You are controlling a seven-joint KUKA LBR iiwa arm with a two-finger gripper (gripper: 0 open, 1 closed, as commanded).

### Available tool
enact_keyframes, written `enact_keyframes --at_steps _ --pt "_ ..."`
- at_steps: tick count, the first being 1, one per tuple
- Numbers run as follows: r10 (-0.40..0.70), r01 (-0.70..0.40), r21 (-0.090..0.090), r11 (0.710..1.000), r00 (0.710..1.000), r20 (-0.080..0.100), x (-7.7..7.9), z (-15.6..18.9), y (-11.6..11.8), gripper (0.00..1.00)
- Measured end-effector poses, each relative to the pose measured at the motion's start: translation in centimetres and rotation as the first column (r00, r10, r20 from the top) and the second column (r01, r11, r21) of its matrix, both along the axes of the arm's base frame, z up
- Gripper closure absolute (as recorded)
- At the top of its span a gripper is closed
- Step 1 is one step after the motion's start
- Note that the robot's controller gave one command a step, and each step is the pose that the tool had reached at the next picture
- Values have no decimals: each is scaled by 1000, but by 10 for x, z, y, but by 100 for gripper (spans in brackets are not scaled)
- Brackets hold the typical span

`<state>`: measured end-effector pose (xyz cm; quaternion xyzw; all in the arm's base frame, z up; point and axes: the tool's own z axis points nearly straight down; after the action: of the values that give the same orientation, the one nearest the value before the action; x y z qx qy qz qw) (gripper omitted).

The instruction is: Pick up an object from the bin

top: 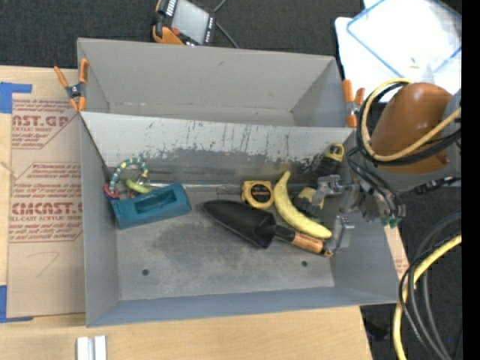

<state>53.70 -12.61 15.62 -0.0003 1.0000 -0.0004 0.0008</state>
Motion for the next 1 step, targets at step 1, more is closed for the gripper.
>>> enact_keyframes --at_steps 1 --pt "0 0 0 1000 1000 0 0 0 0 0"
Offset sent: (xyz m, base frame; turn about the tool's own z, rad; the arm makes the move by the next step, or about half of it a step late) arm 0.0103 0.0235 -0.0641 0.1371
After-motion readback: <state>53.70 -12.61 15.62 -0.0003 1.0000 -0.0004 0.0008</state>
